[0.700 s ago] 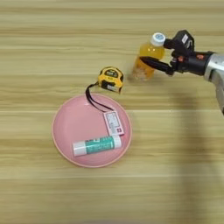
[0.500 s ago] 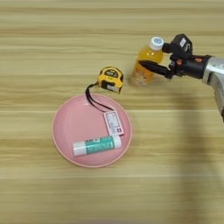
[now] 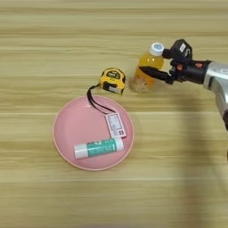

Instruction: Move the objects on the table

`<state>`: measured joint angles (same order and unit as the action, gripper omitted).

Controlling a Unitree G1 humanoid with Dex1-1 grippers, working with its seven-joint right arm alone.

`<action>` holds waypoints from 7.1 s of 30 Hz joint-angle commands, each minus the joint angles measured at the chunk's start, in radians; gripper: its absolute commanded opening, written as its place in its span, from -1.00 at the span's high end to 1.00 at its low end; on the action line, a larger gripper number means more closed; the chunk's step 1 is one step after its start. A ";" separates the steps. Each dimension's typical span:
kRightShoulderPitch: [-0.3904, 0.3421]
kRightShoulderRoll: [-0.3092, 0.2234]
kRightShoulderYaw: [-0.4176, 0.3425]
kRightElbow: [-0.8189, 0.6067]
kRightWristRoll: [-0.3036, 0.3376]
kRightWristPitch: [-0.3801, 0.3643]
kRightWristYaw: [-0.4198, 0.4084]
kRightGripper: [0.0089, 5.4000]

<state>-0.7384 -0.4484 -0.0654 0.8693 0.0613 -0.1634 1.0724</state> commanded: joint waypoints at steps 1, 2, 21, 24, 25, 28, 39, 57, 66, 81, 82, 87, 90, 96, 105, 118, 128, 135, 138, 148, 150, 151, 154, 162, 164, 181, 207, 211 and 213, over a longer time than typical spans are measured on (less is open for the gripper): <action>-0.088 -0.019 -0.003 -0.021 0.009 -0.031 -0.039 -0.30; -0.089 -0.019 -0.001 -0.016 0.008 -0.033 -0.039 -0.30; -0.089 -0.015 0.018 0.016 0.000 -0.046 -0.037 -0.57; -0.089 -0.014 0.020 0.016 0.002 -0.046 -0.037 -0.71; -0.089 -0.014 0.021 0.015 0.003 -0.046 -0.037 -0.73; -0.089 -0.013 0.021 0.012 0.004 -0.046 -0.038 -0.86; -0.095 -0.012 0.010 -0.004 0.017 -0.057 -0.045 -0.98; -0.076 -0.005 -0.045 -0.258 0.137 -0.087 -0.025 -0.98; 0.063 0.020 0.020 -0.644 0.213 0.018 0.014 -0.98; 0.229 0.001 0.189 -0.811 0.194 0.153 0.126 -0.98; 0.232 0.001 0.193 -0.809 0.190 0.159 0.126 -0.98; 0.247 0.008 0.227 -0.784 0.163 0.179 0.126 -0.98; 0.256 0.012 0.246 -0.774 0.152 0.194 0.131 -0.98; 0.269 0.018 0.280 -0.757 0.126 0.219 0.124 -0.98; 0.268 0.025 0.317 -0.756 0.101 0.277 0.119 -0.98; 0.182 0.019 0.434 -0.683 0.027 0.326 0.233 -0.98; 0.180 0.022 0.469 -0.664 -0.014 0.327 0.267 -0.98; 0.181 0.035 0.482 -0.634 -0.057 0.305 0.246 -0.80; 0.180 0.042 0.488 -0.619 -0.074 0.295 0.241 -0.67; 0.182 0.053 0.503 -0.590 -0.114 0.268 0.229 -0.28; 0.182 0.055 0.503 -0.587 -0.117 0.265 0.229 -0.19; 0.182 0.055 0.503 -0.586 -0.117 0.264 0.229 -0.15; 0.182 0.057 0.503 -0.583 -0.118 0.261 0.229 -0.01; 0.182 0.064 0.500 -0.580 -0.114 0.260 0.223 0.32; 0.181 0.067 0.498 -0.578 -0.113 0.259 0.221 0.38; 0.164 0.044 0.361 -0.691 -0.005 0.301 0.211 0.38; 0.136 -0.111 0.160 -0.457 0.011 0.264 0.145 0.38; 0.132 -0.107 0.166 -0.394 0.002 0.251 0.145 0.38; 0.121 -0.102 0.169 -0.336 -0.006 0.239 0.139 0.38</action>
<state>-0.5173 -0.5230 0.1232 0.5151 0.0587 0.1141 1.2498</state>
